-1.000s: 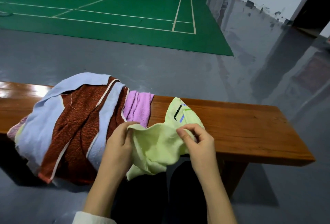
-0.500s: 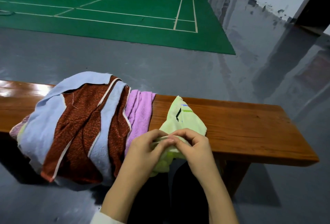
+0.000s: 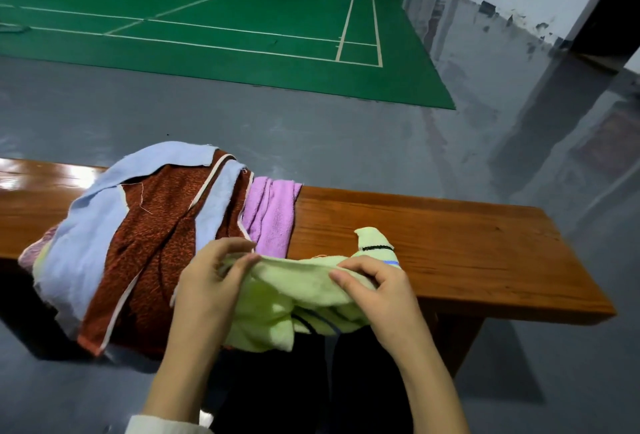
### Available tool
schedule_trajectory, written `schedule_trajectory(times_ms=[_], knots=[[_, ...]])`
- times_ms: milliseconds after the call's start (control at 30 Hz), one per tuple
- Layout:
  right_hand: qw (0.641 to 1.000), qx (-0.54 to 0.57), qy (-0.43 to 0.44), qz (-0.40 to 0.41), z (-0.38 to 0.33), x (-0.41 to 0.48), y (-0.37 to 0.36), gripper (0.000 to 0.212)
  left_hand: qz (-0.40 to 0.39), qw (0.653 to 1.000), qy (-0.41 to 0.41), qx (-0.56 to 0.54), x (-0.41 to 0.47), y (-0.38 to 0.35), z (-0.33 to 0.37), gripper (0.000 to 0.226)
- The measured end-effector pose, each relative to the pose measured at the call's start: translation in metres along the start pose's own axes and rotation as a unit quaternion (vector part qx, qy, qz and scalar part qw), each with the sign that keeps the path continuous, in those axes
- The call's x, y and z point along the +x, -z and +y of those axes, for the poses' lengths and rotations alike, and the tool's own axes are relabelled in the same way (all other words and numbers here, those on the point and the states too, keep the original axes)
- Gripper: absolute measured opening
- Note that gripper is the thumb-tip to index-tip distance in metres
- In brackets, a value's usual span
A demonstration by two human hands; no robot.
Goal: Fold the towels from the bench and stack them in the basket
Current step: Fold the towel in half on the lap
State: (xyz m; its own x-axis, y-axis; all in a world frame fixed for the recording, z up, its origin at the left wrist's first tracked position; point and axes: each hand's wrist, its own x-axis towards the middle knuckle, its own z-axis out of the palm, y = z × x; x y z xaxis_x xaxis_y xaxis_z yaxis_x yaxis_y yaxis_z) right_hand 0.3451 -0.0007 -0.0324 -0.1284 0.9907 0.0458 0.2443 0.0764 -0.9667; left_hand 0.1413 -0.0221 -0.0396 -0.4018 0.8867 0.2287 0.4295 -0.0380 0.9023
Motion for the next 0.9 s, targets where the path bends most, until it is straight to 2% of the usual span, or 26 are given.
schedule_trajectory(times_ms=[133,200,267,433,567,667,767,833,900], knots=[[0.998,0.042,0.015,-0.038,-0.002,-0.002,-0.01,0.018,-0.181,0.979,-0.029,-0.086,-0.013,-0.026,0.024,0.028],[0.998,0.059,0.009,-0.036,-0.001,-0.001,-0.012,0.02,-0.236,0.967,-0.031,-0.086,-0.019,-0.04,0.03,0.023],[0.998,0.058,-0.001,-0.029,-0.001,0.0,-0.009,0.02,-0.215,0.974,-0.035,-0.056,-0.02,-0.047,0.03,0.015],[1.0,-0.004,-0.02,-0.005,0.006,0.0,0.012,0.007,-0.103,0.993,-0.053,0.005,-0.014,-0.036,0.015,0.019],[0.998,-0.034,-0.043,0.008,0.011,-0.004,0.019,0.006,-0.039,0.998,-0.042,0.03,-0.009,-0.022,0.004,0.017],[0.998,-0.046,-0.039,0.022,0.017,-0.008,0.016,0.004,-0.012,0.995,-0.009,0.097,-0.006,-0.014,-0.003,0.017],[0.998,-0.042,-0.029,0.027,0.017,-0.009,0.01,0.005,-0.063,0.994,0.011,0.093,-0.005,-0.018,-0.004,0.019],[0.999,-0.027,-0.018,0.018,0.013,-0.008,0.005,0.008,-0.148,0.989,0.001,0.01,-0.011,-0.029,0.008,0.027],[1.0,-0.018,-0.004,0.005,0.009,-0.006,0.0,0.012,-0.234,0.969,0.011,-0.078,-0.022,-0.042,0.022,0.039]])
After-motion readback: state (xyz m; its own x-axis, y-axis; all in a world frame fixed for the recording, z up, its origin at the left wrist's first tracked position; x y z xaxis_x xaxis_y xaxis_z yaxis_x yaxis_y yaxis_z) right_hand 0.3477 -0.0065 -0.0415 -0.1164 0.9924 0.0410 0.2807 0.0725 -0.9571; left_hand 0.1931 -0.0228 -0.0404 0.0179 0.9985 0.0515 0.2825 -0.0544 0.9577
